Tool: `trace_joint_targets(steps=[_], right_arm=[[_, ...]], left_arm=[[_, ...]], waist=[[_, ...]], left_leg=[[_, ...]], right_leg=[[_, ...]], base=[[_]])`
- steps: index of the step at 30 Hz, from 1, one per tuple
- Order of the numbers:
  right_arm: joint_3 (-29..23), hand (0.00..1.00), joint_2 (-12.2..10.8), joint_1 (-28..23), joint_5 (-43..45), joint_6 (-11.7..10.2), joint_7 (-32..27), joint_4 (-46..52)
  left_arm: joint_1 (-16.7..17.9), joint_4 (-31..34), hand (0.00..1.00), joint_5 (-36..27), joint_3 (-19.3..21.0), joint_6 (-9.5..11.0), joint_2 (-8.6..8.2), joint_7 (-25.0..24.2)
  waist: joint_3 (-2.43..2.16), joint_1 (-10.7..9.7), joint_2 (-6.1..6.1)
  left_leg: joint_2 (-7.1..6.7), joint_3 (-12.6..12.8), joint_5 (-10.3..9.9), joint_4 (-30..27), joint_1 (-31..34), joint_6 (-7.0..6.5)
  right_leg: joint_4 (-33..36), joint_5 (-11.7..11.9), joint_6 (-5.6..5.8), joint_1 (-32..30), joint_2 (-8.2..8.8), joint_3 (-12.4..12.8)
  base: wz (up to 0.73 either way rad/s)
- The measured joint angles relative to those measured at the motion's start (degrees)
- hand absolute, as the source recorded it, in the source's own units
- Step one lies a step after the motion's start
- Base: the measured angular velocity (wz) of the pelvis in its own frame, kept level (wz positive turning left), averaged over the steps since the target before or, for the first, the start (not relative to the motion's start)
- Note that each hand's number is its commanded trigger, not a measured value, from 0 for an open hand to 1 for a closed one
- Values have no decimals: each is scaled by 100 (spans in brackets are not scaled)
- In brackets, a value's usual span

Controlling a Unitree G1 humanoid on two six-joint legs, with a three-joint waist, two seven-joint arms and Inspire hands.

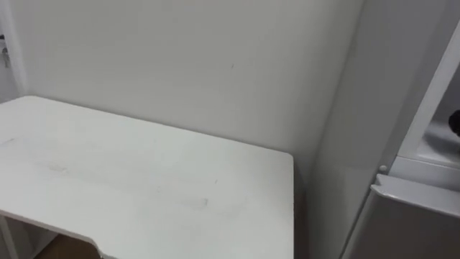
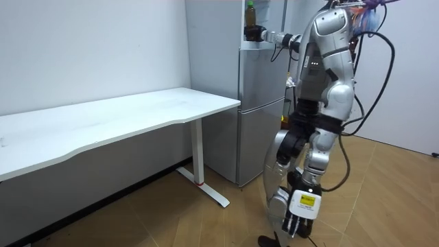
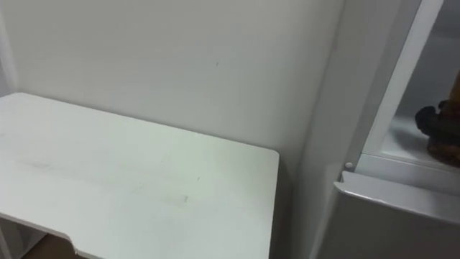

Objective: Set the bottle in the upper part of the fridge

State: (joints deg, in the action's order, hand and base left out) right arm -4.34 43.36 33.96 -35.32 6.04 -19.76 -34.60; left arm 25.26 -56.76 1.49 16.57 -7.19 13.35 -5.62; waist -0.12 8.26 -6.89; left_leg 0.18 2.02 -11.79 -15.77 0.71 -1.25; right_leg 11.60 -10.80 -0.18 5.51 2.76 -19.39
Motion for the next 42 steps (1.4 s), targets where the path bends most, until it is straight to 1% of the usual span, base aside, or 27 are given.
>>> trace_joint_targets(steps=[1,2,3,4,5,6,8,10,13,18,20,23,28,31,32,34,37,42], right_arm=[[79,100,7,109,18,-61,-71,-139],[133,97,8,249,34,-90,-109,-316],[162,40,8,311,39,-95,-135,-403],[228,19,8,443,56,-104,-158,-580],[305,0,11,549,66,-128,-204,-717],[324,0,17,582,67,-138,-222,-757],[370,0,41,591,68,-198,-310,-844],[431,0,40,591,66,-262,-355,-842],[435,0,11,590,36,-389,-341,-847],[444,0,-2,583,24,-481,-180,-845],[437,0,-12,512,43,-563,-80,-812],[439,0,-17,405,60,-655,104,-735],[428,0,-16,299,59,-786,306,-720],[425,0,-16,280,48,-800,390,-682],[408,0,-16,249,18,-826,426,-667],[403,0,-16,187,-15,-858,438,-629],[402,0,-16,155,-34,-841,498,-597],[401,0,-16,95,-33,-845,626,-540]], left_arm=[[30,24,0,-34,1,-14,18,0],[56,84,0,-40,0,-46,44,0],[68,110,0,-60,-3,-50,65,0],[81,150,0,-79,-4,-52,110,0],[83,172,0,-80,-8,-51,132,0],[83,186,0,-83,-17,-49,141,0],[90,245,0,-86,-113,-57,222,0],[95,316,0,-86,-115,-109,227,2],[92,501,0,-89,-113,-116,240,24],[92,629,0,-119,-117,-125,250,49],[89,701,0,-130,-126,-155,249,65],[87,772,0,-130,-127,-120,250,158],[87,789,0,-139,-127,-113,254,172],[86,819,0,-201,-128,-109,254,169],[85,829,0,-202,-128,-98,254,167],[85,829,0,-203,-128,-95,254,164],[93,829,0,-213,-127,-96,256,152],[90,833,0,-215,-129,-96,256,109]], waist=[[-2,9,3],[2,13,11],[2,15,12],[3,32,13],[2,57,14],[3,77,18],[0,184,24],[0,205,26],[-1,224,33],[-2,221,54],[3,196,68],[3,181,85],[7,163,87],[8,136,85],[7,134,83],[8,134,77],[18,134,65],[17,99,43]], left_leg=[[-4,-16,6,-24,74,5],[-9,-30,7,-97,156,7],[-9,-34,7,-131,193,8],[0,-49,7,-198,268,11],[3,-54,15,-202,312,21],[7,-53,21,-202,332,26],[34,-44,32,-220,372,40],[51,-44,47,-229,407,56],[118,-45,56,-312,505,87],[160,-42,79,-321,524,136],[167,-47,83,-321,494,145],[171,-48,80,-311,445,151],[164,-51,80,-280,373,155],[165,-50,79,-271,357,157],[165,-49,78,-271,352,159],[165,-45,77,-266,346,160],[163,-29,77,-215,256,161],[158,-23,70,-173,185,171]], right_leg=[[0,9,-16,-56,1,-37],[-6,22,-37,-93,-11,-65],[-7,25,-42,-122,-20,-70],[-11,22,-51,-192,-33,-69],[-9,21,-52,-257,-40,-59],[-14,22,-52,-270,-42,-60],[-28,41,-72,-309,-45,-53],[-21,61,-104,-345,-44,-71],[-131,115,-132,-353,-109,-125],[-191,142,-166,-335,-167,-120],[-194,158,-200,-268,-174,-131],[-191,146,-214,-233,-178,-128],[-192,136,-214,-154,-175,-123],[-192,115,-198,-156,-173,-123],[-190,128,-221,-143,-173,-123],[-186,133,-228,-126,-173,-122],[-200,131,-226,-62,-168,-121],[-196,97,-229,-39,-160,-122]], base=[[11],[8],[6],[0],[0],[0],[-4],[-2],[0],[1],[5],[2],[1],[0],[0],[0],[0],[0]])
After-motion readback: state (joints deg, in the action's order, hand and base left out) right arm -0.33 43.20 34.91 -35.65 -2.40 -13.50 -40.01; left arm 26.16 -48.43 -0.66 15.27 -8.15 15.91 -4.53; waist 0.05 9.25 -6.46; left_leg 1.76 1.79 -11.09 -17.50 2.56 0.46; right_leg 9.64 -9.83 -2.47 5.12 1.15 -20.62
